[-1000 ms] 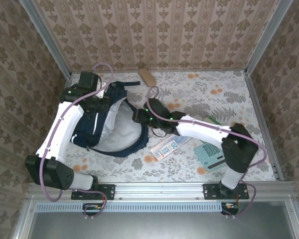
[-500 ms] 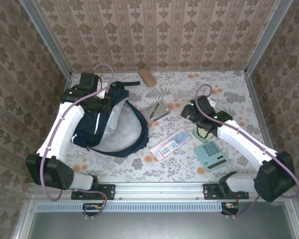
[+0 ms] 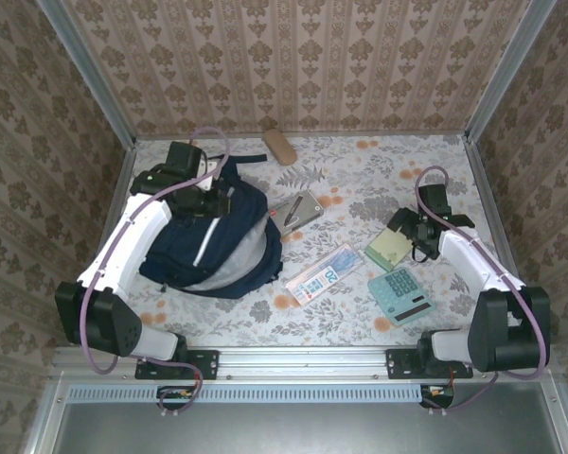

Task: Pack the student bag
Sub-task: Close the student bag at the middle-left of the table, then move the loose stationery to the center of the table.

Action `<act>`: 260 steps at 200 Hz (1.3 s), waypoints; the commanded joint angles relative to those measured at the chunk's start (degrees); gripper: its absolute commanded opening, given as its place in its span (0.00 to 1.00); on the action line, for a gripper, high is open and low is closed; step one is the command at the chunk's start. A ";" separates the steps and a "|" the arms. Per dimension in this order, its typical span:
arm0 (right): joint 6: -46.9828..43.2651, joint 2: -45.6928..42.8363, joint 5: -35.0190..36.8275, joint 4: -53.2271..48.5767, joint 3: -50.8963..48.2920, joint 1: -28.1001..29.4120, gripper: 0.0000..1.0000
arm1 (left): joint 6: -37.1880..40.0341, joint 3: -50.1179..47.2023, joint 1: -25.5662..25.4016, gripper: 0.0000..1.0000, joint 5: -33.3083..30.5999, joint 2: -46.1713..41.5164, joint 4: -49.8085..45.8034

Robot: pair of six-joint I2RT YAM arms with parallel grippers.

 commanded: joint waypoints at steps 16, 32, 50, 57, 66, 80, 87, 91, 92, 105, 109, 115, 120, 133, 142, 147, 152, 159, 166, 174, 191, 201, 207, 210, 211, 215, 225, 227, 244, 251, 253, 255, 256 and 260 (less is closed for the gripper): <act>-2.85 5.67 -8.24 0.98 -0.15 -0.02 0.96 | -5.62 -0.03 -5.60 0.47 -1.72 0.39 3.43; -1.27 8.34 -8.98 0.98 -0.55 0.16 0.97 | -7.74 -0.60 -9.44 0.54 -1.58 0.63 5.55; -0.15 8.94 -10.03 3.65 -2.22 0.69 0.97 | -9.59 -0.60 -12.77 0.58 -2.07 1.44 7.56; 0.27 9.18 -10.48 4.87 -2.67 1.12 0.98 | -10.01 -0.38 -13.97 0.58 -2.23 1.94 8.17; 0.49 10.04 -11.68 6.49 -2.88 1.66 0.98 | -10.78 -0.26 -15.23 0.59 -2.36 2.70 8.92; 0.73 12.11 -13.14 8.02 -2.00 2.91 0.98 | -11.91 -0.15 -16.50 0.59 -1.54 4.14 9.95; 0.99 13.45 -13.79 8.36 -1.24 3.51 0.98 | -12.37 0.03 -17.09 0.58 -1.17 4.71 10.42; 1.25 14.19 -14.31 8.60 -0.77 3.84 0.97 | -12.48 0.15 -17.41 0.58 -0.96 5.13 10.65; 1.28 14.37 -14.49 8.61 -0.68 3.92 0.97 | -12.50 0.18 -17.44 0.58 -0.90 5.17 10.71; 2.84 16.39 -16.58 9.35 0.57 5.14 0.96 | -12.69 0.62 -18.65 0.57 -0.80 6.13 11.03; 3.39 16.86 -17.09 9.67 0.90 5.59 0.96 | -12.72 0.73 -18.94 0.57 -0.84 6.37 11.07; 4.11 17.34 -17.53 10.12 1.37 6.46 0.96 | -12.73 0.89 -19.33 0.57 -0.77 6.67 11.27; 4.76 17.56 -17.82 10.54 1.63 7.28 0.96 | -12.78 0.98 -19.56 0.57 -0.76 6.96 11.42; 6.42 17.94 -18.10 11.62 2.82 9.30 0.96 | -13.12 0.95 -20.07 0.57 -0.67 7.43 11.92; 7.98 18.50 -18.39 12.16 3.85 10.40 0.96 | -13.55 0.76 -20.20 0.56 -0.45 7.74 12.46; 8.87 18.87 -18.80 12.66 4.35 10.95 0.96 | -13.87 0.66 -20.24 0.56 -0.18 8.00 12.77; 9.76 19.16 -19.24 13.32 4.80 11.56 0.96 | -14.31 0.49 -20.31 0.56 0.10 8.17 13.26; 10.78 19.69 -19.50 14.08 5.56 12.33 0.96 | -14.96 0.17 -20.41 0.55 0.50 8.60 14.02; 11.49 20.13 -19.51 14.56 6.41 13.01 0.96 | -15.88 -0.20 -20.46 0.54 1.07 8.94 14.88; 12.07 20.77 -19.51 14.71 7.83 13.95 0.96 | -17.03 -0.76 -20.57 0.54 2.07 9.45 16.26; 12.57 21.41 -19.37 13.82 10.76 14.96 0.96 | -18.85 -1.07 -21.05 0.52 2.89 10.68 18.17; 12.28 21.40 -18.62 12.44 12.39 15.49 0.96 | -19.41 -0.71 -21.51 0.51 2.93 11.55 18.69; 11.80 21.54 -18.31 11.56 13.38 15.67 0.96 | -19.68 -0.38 -21.86 0.51 2.81 12.19 18.81; 11.63 21.63 -18.15 11.04 13.90 15.74 0.96 | -19.85 -0.24 -22.02 0.51 2.70 12.40 18.89; 11.53 21.65 -18.08 10.89 14.04 15.72 0.96 | -19.92 -0.24 -22.07 0.51 2.68 12.54 18.92; 11.17 21.81 -17.86 9.95 14.69 15.78 0.96 | -20.19 -0.12 -22.26 0.51 2.59 12.93 19.16; 9.90 22.18 -17.22 7.94 15.76 15.67 0.96 | -21.28 0.20 -22.68 0.50 2.83 14.03 19.90; 9.59 22.21 -17.05 7.57 15.95 15.56 0.96 | -21.51 0.16 -22.77 0.50 2.87 14.29 20.08; 6.71 20.99 -15.39 4.61 16.89 15.37 0.96 | -24.71 0.45 -23.42 0.45 3.54 16.57 22.61; 5.34 19.98 -14.35 3.65 16.90 15.07 0.96 | -26.33 0.51 -23.73 0.42 4.08 17.65 24.01; 4.91 19.72 -14.02 3.36 16.90 15.04 0.96 | -26.88 0.55 -23.87 0.42 4.21 18.03 24.49; 4.56 19.40 -13.72 3.18 16.90 14.83 0.96 | -27.41 0.62 -23.99 0.41 4.31 18.43 24.86; 4.39 19.30 -13.58 3.04 16.90 14.78 0.96 | -27.70 0.63 -24.03 0.41 4.32 18.59 25.02; 3.46 18.69 -13.04 2.57 16.94 14.39 0.96 | -28.72 0.93 -24.17 0.40 4.34 19.40 25.66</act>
